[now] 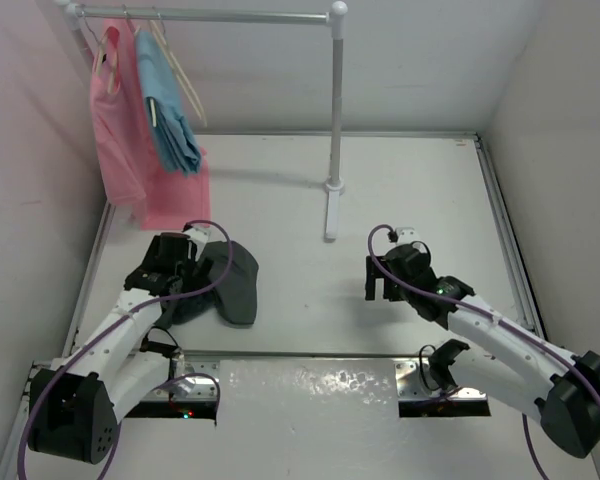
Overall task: Place the t-shirt on the hanger
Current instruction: Pick up the hanger from the clothesline.
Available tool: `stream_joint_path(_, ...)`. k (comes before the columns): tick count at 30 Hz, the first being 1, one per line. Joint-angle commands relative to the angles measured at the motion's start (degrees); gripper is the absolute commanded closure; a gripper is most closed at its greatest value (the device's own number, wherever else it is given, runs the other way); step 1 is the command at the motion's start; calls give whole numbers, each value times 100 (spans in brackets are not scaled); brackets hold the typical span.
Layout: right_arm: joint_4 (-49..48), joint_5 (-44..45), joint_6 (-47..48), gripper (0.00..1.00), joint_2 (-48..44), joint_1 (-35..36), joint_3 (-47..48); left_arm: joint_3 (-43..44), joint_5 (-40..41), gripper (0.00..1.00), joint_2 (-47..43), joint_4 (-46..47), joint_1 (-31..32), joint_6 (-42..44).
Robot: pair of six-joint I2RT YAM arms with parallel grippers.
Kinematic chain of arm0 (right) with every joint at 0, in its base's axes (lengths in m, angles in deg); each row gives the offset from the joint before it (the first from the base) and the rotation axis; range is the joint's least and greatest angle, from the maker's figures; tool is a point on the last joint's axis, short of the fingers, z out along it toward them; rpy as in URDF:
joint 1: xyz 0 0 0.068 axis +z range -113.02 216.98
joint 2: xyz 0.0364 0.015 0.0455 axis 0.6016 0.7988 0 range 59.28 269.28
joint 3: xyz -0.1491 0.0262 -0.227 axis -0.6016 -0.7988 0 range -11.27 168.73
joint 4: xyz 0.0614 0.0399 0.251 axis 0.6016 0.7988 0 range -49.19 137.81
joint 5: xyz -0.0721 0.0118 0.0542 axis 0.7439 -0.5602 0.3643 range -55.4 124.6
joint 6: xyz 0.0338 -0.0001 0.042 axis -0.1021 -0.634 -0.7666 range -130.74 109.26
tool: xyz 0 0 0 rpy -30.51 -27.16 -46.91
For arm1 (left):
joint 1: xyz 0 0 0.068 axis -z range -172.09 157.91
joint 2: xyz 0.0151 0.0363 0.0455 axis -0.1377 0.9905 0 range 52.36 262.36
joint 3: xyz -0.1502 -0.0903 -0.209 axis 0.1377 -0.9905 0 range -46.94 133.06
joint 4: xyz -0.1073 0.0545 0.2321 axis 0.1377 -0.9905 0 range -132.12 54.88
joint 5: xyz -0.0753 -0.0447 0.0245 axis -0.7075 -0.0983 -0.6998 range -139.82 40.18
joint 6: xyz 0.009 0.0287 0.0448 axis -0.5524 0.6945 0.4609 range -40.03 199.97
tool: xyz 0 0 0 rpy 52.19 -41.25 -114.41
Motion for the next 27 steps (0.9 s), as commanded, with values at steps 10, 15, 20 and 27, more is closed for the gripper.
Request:
stream_joint_path(10,110,201,512,1,323,-13,746,2613,-3306,0,156,-2005,-62,1627)
stream_joint_path(15,242,377,539,1,262,-13,808,4168,-4112,0,412,-3626,43,2902)
stream_joint_path(20,207,430,390,1,244,-13,624,4531,-4726,0,-185,-4165,114,4126)
stream_joint_path(27,259,290,398,1,534,-22,764,5619,-5282,0,-477,-2400,114,1760)
